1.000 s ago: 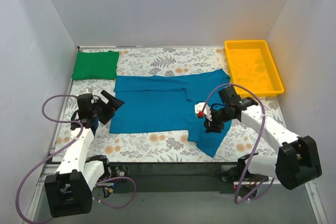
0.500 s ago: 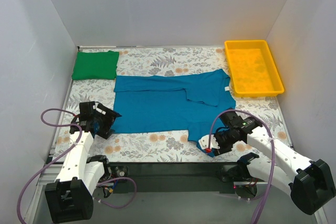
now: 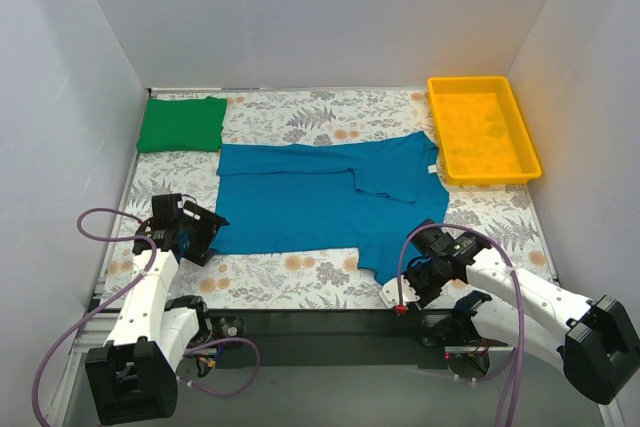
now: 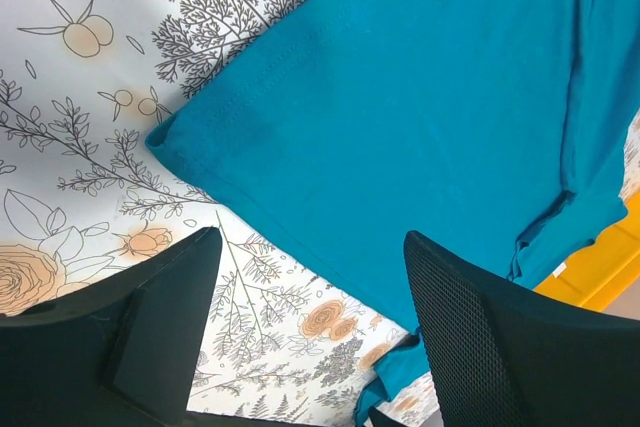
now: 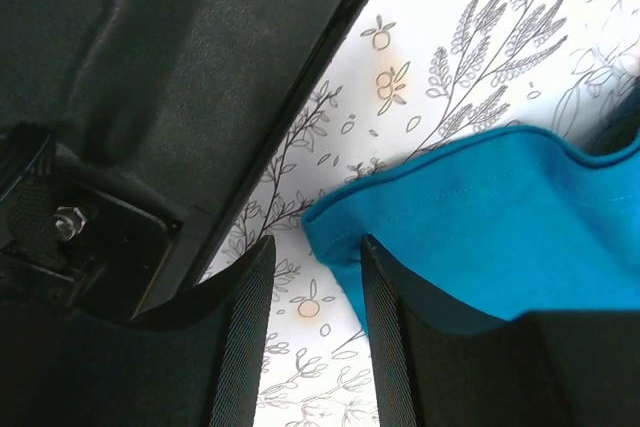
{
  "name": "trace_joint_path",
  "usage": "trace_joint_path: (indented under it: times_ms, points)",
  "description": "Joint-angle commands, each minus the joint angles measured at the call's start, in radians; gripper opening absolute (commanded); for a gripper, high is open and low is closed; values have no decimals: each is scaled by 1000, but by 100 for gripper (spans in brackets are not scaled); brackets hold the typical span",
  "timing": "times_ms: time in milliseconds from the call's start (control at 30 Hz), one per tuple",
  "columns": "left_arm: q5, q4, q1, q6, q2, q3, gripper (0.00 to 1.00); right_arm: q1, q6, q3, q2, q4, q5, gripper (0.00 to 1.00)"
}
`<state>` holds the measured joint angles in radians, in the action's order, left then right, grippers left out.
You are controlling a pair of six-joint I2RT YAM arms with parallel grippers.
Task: Fold and stack the t-shirts
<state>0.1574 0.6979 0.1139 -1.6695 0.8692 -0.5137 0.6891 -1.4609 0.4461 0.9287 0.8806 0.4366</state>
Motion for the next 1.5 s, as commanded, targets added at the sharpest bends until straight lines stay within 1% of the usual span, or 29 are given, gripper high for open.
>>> trace_joint_path:
  times_ms: [0,133,167,233,267,333,367,467,700,767,800,833,900,967,1200,1267,1300,1367,1400,1433,1467]
  points:
    - [-15,5,-2,-9,-6,-19,72,26,23,-32,-1,-86,-2,45]
    - [-22,6,-2,-10,-2,-23,72,44,62,-64,10,-155,-19,39]
    - [-24,6,-2,-10,-1,-22,72,46,66,-67,12,-158,-18,33]
    - [-24,9,-2,-13,-2,-22,72,46,77,-69,2,-160,-13,25]
    - [-25,9,-2,-18,-1,-19,72,49,79,-72,-4,-160,-15,17]
    - [-36,18,-2,-36,2,-17,72,49,83,-75,-17,-158,-19,9]
    - [-45,26,-2,-45,4,-16,72,49,88,-76,-21,-155,-19,2]
    - [-68,46,-2,-85,11,-8,71,49,126,-69,-37,-150,-12,1]
    - [-130,80,-2,-116,73,-16,70,46,269,26,-93,-140,-22,1]
    - [-145,97,-2,-122,85,-23,62,32,283,29,-108,-143,2,1]
    - [-177,106,0,-134,88,-26,61,26,281,29,-125,-144,8,1]
    - [-191,113,-2,-141,90,-29,56,17,284,32,-131,-147,-2,1]
    - [-228,123,-2,-160,86,-28,53,-13,287,34,-152,-147,2,1]
    - [-248,114,-2,-168,100,-22,48,-25,289,32,-165,-147,11,1]
    - [-240,42,-2,-174,183,9,44,-46,290,36,-189,-146,14,1]
    - [-243,17,-2,-171,203,17,38,-48,292,39,-189,-143,14,1]
    - [-242,8,-2,-170,209,21,33,-48,292,39,-191,-144,14,1]
    - [-243,-12,-2,-167,227,23,29,-53,295,40,-192,-143,13,1]
    - [-242,-20,-3,-164,232,26,25,-53,298,45,-192,-141,11,1]
    - [-239,-27,-2,-161,234,29,19,-56,300,46,-194,-138,14,1]
    - [-234,-37,-2,-154,234,30,16,-59,300,49,-198,-132,16,1]
